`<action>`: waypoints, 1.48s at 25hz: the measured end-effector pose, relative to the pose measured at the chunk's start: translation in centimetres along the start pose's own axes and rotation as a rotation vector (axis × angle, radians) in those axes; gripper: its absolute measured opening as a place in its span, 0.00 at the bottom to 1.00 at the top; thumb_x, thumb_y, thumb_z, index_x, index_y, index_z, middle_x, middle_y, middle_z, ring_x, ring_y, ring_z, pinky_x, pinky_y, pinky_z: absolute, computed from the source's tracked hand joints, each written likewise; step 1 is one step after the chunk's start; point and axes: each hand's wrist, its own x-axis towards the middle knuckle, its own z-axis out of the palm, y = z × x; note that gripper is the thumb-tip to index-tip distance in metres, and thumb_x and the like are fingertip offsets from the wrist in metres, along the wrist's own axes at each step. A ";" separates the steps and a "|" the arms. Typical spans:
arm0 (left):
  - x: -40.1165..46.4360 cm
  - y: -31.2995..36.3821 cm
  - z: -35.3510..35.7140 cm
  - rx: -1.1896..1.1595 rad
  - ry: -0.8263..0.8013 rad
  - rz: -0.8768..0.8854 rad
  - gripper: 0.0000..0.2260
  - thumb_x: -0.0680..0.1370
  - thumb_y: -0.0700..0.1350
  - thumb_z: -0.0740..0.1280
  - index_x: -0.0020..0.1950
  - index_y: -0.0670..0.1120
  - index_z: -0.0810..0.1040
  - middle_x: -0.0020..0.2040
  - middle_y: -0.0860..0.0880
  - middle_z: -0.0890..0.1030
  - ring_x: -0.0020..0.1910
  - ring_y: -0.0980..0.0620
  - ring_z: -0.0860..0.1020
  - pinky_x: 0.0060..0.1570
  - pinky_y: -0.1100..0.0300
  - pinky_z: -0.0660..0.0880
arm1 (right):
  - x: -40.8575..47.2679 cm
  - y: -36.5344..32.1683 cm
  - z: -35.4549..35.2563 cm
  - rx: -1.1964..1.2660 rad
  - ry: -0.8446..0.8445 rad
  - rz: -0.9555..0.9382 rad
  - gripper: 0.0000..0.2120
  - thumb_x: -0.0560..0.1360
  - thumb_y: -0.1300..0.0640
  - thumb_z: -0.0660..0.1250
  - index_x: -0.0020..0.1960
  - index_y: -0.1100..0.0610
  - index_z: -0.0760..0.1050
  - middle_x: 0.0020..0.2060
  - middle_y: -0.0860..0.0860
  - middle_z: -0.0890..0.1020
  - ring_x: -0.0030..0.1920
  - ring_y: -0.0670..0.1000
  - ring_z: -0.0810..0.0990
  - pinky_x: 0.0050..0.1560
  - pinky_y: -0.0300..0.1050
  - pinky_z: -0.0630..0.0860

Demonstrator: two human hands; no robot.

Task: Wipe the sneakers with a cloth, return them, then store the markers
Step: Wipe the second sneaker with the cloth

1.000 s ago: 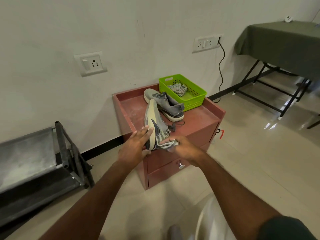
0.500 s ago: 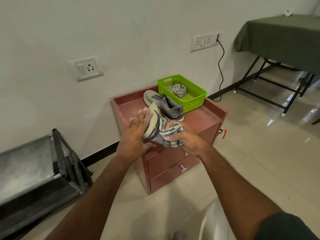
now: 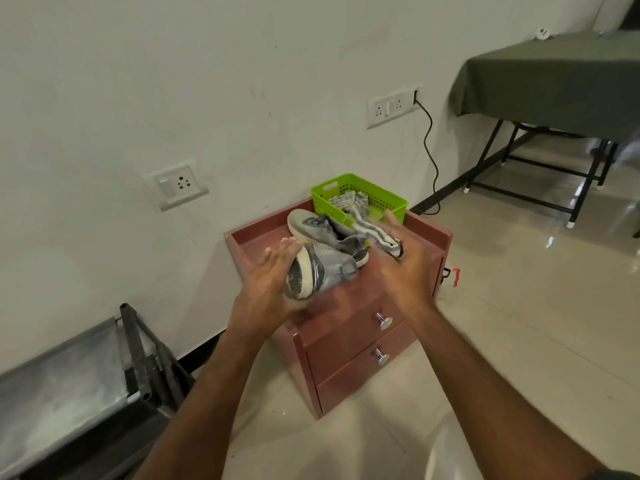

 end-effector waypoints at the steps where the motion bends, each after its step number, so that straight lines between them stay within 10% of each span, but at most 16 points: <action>1: 0.2 0.3 0.1 0.004 0.009 -0.030 0.44 0.63 0.51 0.83 0.74 0.47 0.66 0.73 0.45 0.72 0.74 0.48 0.68 0.75 0.49 0.62 | -0.2 -0.7 0.7 -0.143 0.045 -0.174 0.20 0.76 0.67 0.67 0.67 0.56 0.79 0.69 0.49 0.76 0.72 0.47 0.73 0.69 0.43 0.73; 6: 0.8 0.9 1.1 0.009 0.025 -0.096 0.42 0.66 0.51 0.80 0.75 0.43 0.67 0.73 0.44 0.73 0.72 0.46 0.71 0.71 0.51 0.69 | -2.5 -2.5 5.4 -0.554 -0.302 -0.411 0.29 0.72 0.61 0.54 0.71 0.59 0.75 0.69 0.53 0.77 0.74 0.53 0.70 0.75 0.62 0.63; 13: 2.0 0.3 -0.6 -0.081 0.245 -0.368 0.40 0.61 0.52 0.83 0.69 0.49 0.70 0.60 0.48 0.81 0.55 0.49 0.81 0.56 0.61 0.76 | -5.2 -0.1 3.4 -0.722 -0.524 -0.407 0.27 0.72 0.69 0.61 0.68 0.52 0.77 0.68 0.48 0.79 0.73 0.48 0.72 0.78 0.54 0.56; 18: 1.3 0.0 -1.4 -0.097 0.277 -0.448 0.44 0.58 0.54 0.84 0.71 0.48 0.71 0.58 0.48 0.83 0.53 0.47 0.82 0.53 0.55 0.78 | -3.4 -1.8 2.3 -0.237 0.026 -0.061 0.31 0.71 0.77 0.62 0.71 0.56 0.75 0.64 0.51 0.81 0.63 0.50 0.79 0.62 0.28 0.71; 25: 1.0 0.4 -1.0 -0.084 0.282 -0.414 0.29 0.71 0.56 0.73 0.69 0.50 0.71 0.55 0.49 0.83 0.47 0.45 0.83 0.46 0.53 0.80 | -3.6 -2.6 8.0 -0.497 -0.328 -0.652 0.31 0.72 0.70 0.61 0.75 0.58 0.70 0.75 0.52 0.70 0.79 0.51 0.62 0.78 0.59 0.58; 32: 0.0 -1.8 -2.3 -0.148 0.409 -0.742 0.39 0.56 0.61 0.83 0.62 0.47 0.75 0.53 0.50 0.83 0.51 0.50 0.82 0.51 0.62 0.77 | -2.8 3.1 5.2 -0.456 -0.320 -0.095 0.26 0.75 0.69 0.62 0.71 0.57 0.75 0.70 0.51 0.76 0.72 0.49 0.72 0.74 0.48 0.67; 37: -2.2 -1.3 -2.4 -0.085 0.318 -0.852 0.38 0.55 0.67 0.81 0.54 0.48 0.70 0.47 0.48 0.81 0.46 0.47 0.80 0.40 0.56 0.77 | -4.2 1.7 8.3 -0.264 -0.523 -0.201 0.33 0.71 0.75 0.60 0.74 0.57 0.72 0.74 0.52 0.71 0.75 0.47 0.68 0.75 0.37 0.61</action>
